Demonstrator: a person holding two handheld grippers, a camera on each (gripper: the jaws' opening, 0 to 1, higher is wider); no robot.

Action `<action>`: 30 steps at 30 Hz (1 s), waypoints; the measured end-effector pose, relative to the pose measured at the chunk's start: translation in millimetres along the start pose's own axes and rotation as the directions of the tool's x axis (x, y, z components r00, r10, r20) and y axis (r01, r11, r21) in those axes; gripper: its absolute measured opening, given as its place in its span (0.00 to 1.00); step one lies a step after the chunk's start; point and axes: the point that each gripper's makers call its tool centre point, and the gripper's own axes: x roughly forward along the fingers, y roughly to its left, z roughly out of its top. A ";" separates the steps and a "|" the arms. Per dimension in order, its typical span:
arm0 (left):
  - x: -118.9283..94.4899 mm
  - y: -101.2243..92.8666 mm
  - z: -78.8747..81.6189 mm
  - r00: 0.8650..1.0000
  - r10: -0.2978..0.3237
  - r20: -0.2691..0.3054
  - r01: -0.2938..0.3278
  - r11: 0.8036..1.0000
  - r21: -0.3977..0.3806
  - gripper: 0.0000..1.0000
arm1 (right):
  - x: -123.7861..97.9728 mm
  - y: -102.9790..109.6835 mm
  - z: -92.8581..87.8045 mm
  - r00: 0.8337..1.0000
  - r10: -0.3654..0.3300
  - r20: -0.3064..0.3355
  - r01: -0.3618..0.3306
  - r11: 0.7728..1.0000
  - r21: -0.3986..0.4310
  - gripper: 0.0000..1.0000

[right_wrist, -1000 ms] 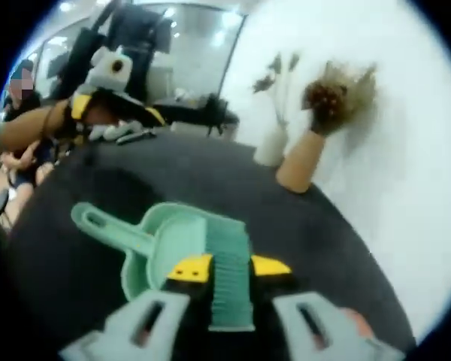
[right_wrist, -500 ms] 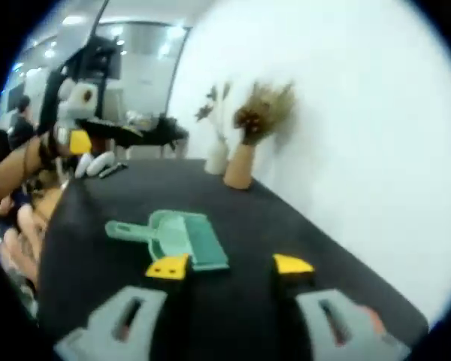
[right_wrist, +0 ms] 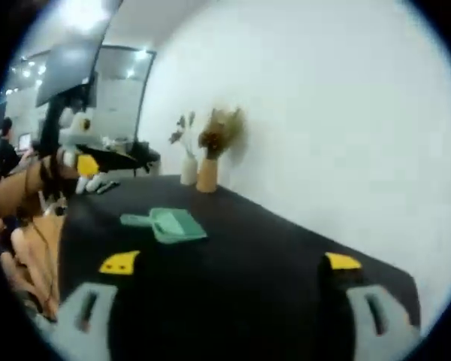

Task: Pick up the broom and sweep the trash on the tabletop into the dustpan.

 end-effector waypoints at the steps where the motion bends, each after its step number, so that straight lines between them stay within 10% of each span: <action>1: 1.4 -1.3 -6.1 1.000 0.002 -0.023 -0.001 1.000 0.027 0.95 | -5.4 -1.7 -1.6 1.000 -0.004 0.002 0.004 1.000 0.000 0.97; 6: 3.5 -10.7 -31.6 0.997 -0.007 -0.079 0.014 0.997 0.082 0.96 | -44.2 -9.8 -17.9 0.999 -0.039 0.009 0.039 0.999 0.012 0.97; 25: -46.2 -28.1 -80.4 0.998 -0.050 0.035 0.052 0.996 -0.074 0.96 | -106.6 -19.7 -99.2 0.997 -0.071 0.035 0.065 0.986 0.156 0.97; 30: -61.0 -23.0 -72.9 0.989 -0.035 0.145 0.053 0.991 -0.122 0.95 | -121.5 -24.1 -114.7 0.995 -0.093 0.047 0.083 0.979 0.187 0.95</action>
